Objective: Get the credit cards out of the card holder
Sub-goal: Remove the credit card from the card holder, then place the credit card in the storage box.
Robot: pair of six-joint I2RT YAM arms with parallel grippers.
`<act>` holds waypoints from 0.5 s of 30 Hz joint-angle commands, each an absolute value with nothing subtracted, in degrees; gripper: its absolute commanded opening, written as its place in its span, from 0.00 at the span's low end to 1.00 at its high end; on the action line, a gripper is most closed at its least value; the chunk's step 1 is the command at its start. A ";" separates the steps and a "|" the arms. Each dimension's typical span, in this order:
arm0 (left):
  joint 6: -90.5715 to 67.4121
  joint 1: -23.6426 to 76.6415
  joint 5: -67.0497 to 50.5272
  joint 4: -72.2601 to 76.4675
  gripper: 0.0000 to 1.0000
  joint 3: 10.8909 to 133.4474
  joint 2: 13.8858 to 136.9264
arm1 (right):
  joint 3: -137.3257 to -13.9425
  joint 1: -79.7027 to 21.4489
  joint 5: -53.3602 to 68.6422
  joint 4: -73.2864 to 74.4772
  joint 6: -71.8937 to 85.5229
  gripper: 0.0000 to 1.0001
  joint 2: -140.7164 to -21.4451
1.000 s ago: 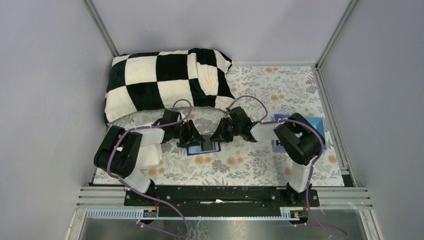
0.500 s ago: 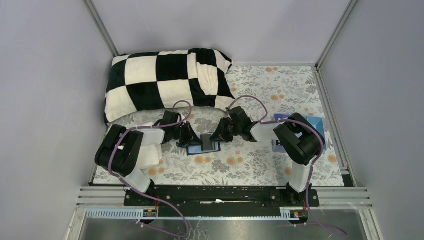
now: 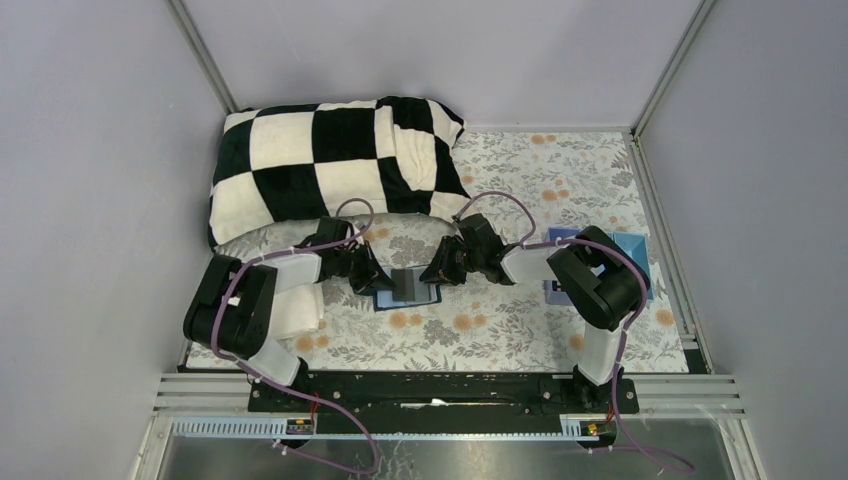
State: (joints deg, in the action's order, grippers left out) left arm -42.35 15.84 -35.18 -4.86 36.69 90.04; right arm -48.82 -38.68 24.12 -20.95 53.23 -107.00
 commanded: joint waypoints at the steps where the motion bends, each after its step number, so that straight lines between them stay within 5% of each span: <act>1: -37.59 14.22 -30.26 -12.42 0.00 40.16 86.77 | -46.80 -39.13 22.49 -15.90 51.86 0.27 -107.73; 7: -32.40 13.27 -27.85 -21.10 0.00 46.22 82.65 | -48.12 -39.02 23.21 -13.82 49.45 0.31 -104.57; 15: -26.75 13.27 -34.80 -26.82 0.00 53.76 79.19 | -50.45 -37.99 25.07 -12.88 45.72 0.60 -95.12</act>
